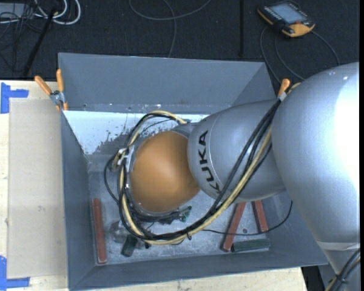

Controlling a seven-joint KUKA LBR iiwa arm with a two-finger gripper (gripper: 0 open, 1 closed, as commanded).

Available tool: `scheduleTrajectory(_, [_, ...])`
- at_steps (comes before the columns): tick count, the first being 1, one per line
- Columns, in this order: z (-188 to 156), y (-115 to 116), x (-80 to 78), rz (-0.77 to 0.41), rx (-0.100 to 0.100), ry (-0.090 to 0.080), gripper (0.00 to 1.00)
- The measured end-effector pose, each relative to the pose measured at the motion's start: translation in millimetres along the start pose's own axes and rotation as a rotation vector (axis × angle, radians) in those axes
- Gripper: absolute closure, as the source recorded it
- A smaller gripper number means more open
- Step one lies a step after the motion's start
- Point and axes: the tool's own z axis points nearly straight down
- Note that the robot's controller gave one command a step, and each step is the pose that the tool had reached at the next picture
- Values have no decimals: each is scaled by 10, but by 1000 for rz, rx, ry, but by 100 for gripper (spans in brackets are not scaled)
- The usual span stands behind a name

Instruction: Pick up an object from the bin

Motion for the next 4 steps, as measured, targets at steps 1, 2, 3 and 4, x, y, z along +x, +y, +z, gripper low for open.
scheduleTrajectory(1, [-32,13,12,0,-4,4,100])
scheduleTrajectory(2, [-227,29,24,1,-9,9,100])
scheduleTrajectory(3, [-397,9,2,2,0,1,100])
scheduleTrajectory(4, [-502,11,2,3,-1,1,100])
